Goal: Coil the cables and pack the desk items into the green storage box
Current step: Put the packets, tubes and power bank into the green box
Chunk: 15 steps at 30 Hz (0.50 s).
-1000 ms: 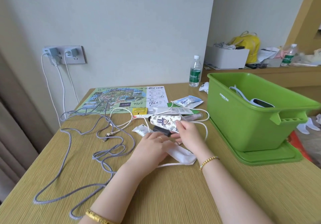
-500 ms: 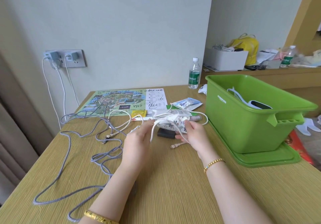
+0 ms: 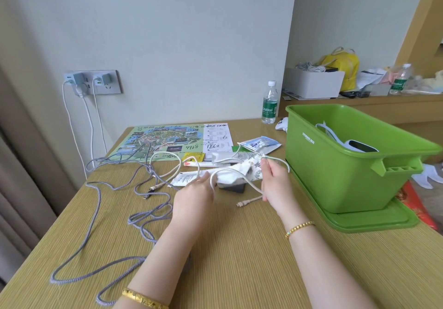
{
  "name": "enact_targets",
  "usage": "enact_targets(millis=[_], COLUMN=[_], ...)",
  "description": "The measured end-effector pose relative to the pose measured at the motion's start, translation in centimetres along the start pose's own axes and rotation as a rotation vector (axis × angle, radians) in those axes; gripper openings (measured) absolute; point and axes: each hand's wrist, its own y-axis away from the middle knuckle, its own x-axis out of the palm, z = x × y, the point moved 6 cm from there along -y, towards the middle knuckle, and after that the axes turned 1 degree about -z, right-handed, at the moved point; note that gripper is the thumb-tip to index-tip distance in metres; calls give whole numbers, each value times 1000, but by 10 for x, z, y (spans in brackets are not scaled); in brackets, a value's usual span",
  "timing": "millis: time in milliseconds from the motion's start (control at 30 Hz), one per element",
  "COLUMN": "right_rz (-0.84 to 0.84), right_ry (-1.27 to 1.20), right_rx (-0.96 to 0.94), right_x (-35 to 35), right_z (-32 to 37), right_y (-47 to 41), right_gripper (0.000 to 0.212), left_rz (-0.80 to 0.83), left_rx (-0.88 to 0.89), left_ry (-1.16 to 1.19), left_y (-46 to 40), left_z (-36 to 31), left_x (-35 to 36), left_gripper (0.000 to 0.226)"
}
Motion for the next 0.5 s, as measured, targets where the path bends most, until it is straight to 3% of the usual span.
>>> enact_targets(millis=[100,167,267,433,500], right_rz=[-93,-175,-214,-86,-16], right_ry=[-47,-179,-395,-84,-89], right_rx=[6,47,100,25,52], right_x=[-8,-16,-21,-7,0], right_z=[-3,-7,-10,-10,-10], right_y=[-2,-4,-6,-3,1], right_gripper=[40,40,36,37,33], left_rz=[-7,-88,-271,-401,-459], left_rx=[-7,-63,-190,-404,-423], left_ry=[55,220,460,939,1043], left_y=[0,-1,-3,-10,-12], left_z=[3,11,27,40,38], left_x=[-1,-8,-18,-22,-27], left_gripper=[29,20,23,37,38])
